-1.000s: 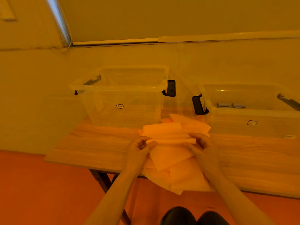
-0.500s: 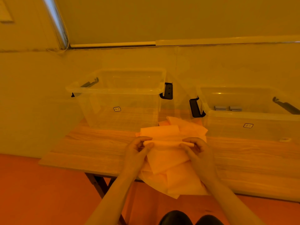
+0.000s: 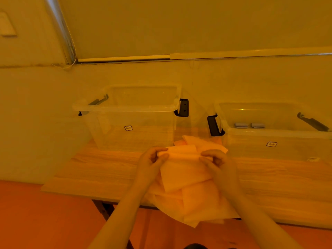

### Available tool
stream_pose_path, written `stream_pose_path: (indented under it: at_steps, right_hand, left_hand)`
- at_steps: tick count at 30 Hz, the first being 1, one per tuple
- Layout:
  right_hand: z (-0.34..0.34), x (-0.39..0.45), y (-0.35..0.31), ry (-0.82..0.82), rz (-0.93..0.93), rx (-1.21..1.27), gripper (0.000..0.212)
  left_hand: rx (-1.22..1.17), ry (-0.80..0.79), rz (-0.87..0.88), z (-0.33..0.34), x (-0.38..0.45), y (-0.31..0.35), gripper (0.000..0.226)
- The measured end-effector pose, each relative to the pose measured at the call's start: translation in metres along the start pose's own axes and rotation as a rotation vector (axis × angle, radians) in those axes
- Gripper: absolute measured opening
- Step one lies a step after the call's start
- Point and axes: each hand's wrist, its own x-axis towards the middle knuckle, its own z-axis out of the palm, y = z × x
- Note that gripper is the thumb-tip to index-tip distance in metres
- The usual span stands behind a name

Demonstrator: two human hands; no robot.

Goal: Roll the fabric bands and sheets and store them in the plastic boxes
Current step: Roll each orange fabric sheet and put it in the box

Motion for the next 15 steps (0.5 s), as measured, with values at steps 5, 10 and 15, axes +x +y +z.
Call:
stream_pose_path:
  at_steps: [5,10,15]
  right_hand:
    - [-0.004,0.022,-0.008,-0.092,0.126,0.021,0.025]
    - [-0.009,0.039,-0.005,-0.106,0.201,0.037,0.014]
    - [-0.010,0.041,0.008,-0.089,0.272,0.140,0.015]
  left_hand:
    - [-0.091,0.080,-0.067,0.008,0.006,0.001,0.014]
    - [-0.190,0.051,-0.160,0.015,0.018,-0.001,0.023]
    - [-0.169,0.078,-0.164,0.025,0.026,-0.013,0.015]
